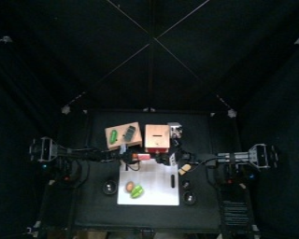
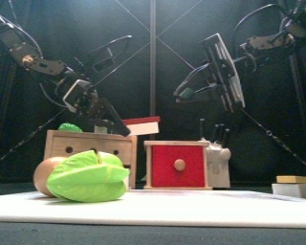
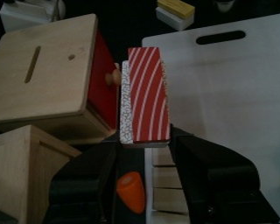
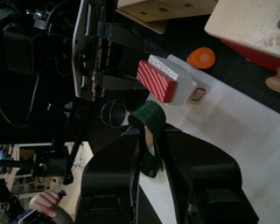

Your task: Drop seaweed wrapping

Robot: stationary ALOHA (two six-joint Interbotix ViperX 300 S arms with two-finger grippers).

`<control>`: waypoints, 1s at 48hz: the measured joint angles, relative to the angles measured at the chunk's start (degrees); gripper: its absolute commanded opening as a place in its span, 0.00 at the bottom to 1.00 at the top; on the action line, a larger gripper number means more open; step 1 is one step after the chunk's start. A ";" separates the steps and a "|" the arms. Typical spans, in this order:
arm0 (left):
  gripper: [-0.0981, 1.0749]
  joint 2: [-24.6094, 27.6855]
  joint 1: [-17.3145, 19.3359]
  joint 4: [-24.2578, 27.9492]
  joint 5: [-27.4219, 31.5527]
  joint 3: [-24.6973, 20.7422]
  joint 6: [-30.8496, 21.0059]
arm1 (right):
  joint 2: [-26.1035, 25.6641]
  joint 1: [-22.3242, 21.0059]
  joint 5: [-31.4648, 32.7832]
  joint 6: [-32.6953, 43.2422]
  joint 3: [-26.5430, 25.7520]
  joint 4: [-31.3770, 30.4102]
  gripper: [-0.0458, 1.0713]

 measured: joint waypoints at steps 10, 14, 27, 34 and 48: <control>0.58 -2.11 -0.09 -0.09 0.00 1.93 0.00 | -2.11 0.00 4.66 0.09 3.25 -1.58 0.58; 0.58 -2.11 -0.53 0.00 0.00 2.46 0.00 | -2.81 0.00 8.17 0.00 4.39 -2.90 0.58; 0.58 -2.20 -1.14 -0.09 0.00 3.08 -0.09 | -3.69 -0.79 20.83 0.09 5.62 -8.26 0.58; 0.58 -2.11 -1.41 -0.09 0.00 3.08 -0.09 | -3.69 -2.29 26.19 0.09 5.89 -10.81 0.58; 0.58 -2.20 -1.41 -0.26 0.00 3.08 -0.09 | -3.69 -4.92 36.74 0.09 6.59 -12.83 0.59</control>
